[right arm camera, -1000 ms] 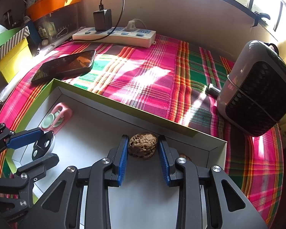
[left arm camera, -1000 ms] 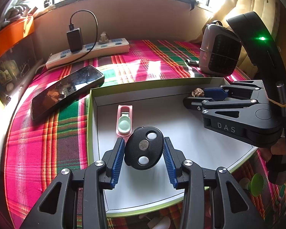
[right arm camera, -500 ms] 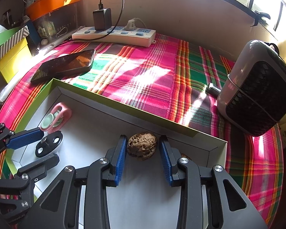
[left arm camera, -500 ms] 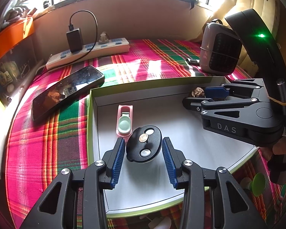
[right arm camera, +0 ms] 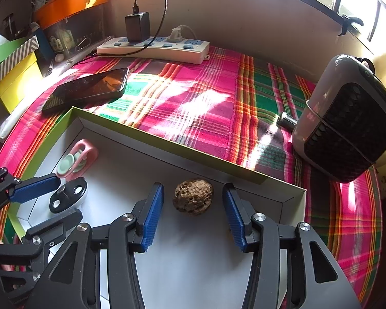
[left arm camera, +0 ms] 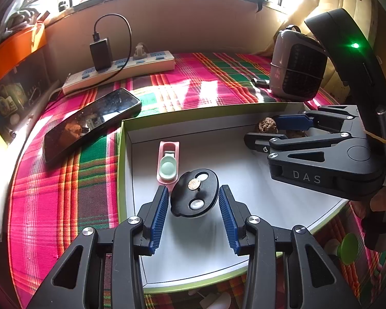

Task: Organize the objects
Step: 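Open left tool to drop the black disc while right tool releases the walnut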

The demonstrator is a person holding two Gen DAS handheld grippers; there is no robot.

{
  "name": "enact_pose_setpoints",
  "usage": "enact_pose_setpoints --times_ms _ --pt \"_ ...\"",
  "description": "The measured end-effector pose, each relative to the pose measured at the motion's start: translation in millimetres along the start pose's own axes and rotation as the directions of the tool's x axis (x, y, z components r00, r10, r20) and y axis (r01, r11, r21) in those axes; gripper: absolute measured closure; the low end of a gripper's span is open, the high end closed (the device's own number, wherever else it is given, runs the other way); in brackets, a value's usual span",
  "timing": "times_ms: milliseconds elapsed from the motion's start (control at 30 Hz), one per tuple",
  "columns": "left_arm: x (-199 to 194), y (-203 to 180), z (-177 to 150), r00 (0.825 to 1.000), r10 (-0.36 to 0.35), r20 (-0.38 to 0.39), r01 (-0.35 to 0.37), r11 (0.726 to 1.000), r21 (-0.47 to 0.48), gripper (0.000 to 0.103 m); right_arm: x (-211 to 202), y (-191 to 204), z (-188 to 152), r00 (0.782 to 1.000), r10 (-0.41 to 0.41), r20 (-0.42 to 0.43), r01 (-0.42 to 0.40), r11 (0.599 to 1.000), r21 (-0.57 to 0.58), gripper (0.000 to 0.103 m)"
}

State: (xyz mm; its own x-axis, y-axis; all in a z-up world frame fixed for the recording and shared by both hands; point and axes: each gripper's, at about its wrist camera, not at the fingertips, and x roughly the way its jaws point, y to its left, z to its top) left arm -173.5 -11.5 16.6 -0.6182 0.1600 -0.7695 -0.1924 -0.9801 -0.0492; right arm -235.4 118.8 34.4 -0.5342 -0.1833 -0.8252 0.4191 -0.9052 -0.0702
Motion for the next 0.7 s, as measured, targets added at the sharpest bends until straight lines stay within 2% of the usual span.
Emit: enact_pose_setpoints --times_ms 700 --pt "-14 -1 1 1.000 -0.001 0.026 0.001 1.000 -0.013 0.060 -16 -1 -6 1.000 0.005 0.029 -0.006 0.999 0.045 0.050"
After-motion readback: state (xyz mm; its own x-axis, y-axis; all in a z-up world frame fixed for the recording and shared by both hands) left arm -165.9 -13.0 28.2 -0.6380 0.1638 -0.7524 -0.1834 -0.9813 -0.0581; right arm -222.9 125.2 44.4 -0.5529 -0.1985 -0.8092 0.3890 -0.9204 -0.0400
